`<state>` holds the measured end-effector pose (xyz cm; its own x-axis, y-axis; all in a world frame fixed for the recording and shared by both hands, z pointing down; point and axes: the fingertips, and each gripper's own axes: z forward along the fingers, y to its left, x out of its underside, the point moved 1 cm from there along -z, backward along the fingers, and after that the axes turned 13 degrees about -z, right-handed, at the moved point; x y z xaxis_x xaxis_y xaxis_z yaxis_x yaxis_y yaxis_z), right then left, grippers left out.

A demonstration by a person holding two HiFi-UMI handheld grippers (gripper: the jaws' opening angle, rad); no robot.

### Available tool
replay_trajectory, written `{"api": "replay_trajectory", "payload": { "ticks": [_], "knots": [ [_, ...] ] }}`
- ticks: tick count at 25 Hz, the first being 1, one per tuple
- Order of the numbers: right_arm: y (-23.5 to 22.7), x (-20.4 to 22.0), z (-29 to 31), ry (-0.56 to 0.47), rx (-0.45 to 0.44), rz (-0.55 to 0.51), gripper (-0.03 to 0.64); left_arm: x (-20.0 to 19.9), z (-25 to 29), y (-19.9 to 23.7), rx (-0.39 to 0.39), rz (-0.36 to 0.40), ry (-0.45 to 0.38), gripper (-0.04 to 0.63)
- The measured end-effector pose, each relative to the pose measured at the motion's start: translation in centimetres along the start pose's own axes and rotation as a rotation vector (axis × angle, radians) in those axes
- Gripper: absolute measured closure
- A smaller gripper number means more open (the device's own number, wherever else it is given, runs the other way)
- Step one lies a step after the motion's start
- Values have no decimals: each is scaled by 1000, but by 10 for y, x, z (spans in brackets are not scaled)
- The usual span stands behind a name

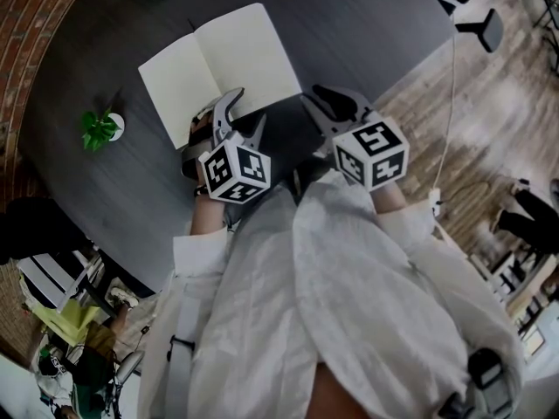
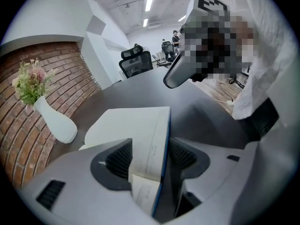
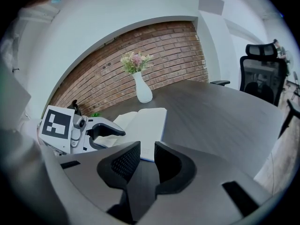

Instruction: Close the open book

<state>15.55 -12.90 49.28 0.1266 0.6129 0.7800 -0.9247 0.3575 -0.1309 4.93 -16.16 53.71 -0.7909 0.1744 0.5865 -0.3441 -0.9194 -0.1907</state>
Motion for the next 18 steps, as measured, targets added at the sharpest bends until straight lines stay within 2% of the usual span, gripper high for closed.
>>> {"api": "replay_trajectory", "payload": {
  "ticks": [5, 11, 18],
  "knots": [
    [-2, 3, 3, 17, -1, 4, 528, 0, 1, -4, 16, 3, 6, 382],
    [-4, 3, 9, 30, 6, 1, 528, 1, 1, -9, -16, 38, 16, 459],
    [-7, 3, 12, 36, 2, 4, 528, -1, -2, -11, -14, -5, -17, 489]
  ]
}}
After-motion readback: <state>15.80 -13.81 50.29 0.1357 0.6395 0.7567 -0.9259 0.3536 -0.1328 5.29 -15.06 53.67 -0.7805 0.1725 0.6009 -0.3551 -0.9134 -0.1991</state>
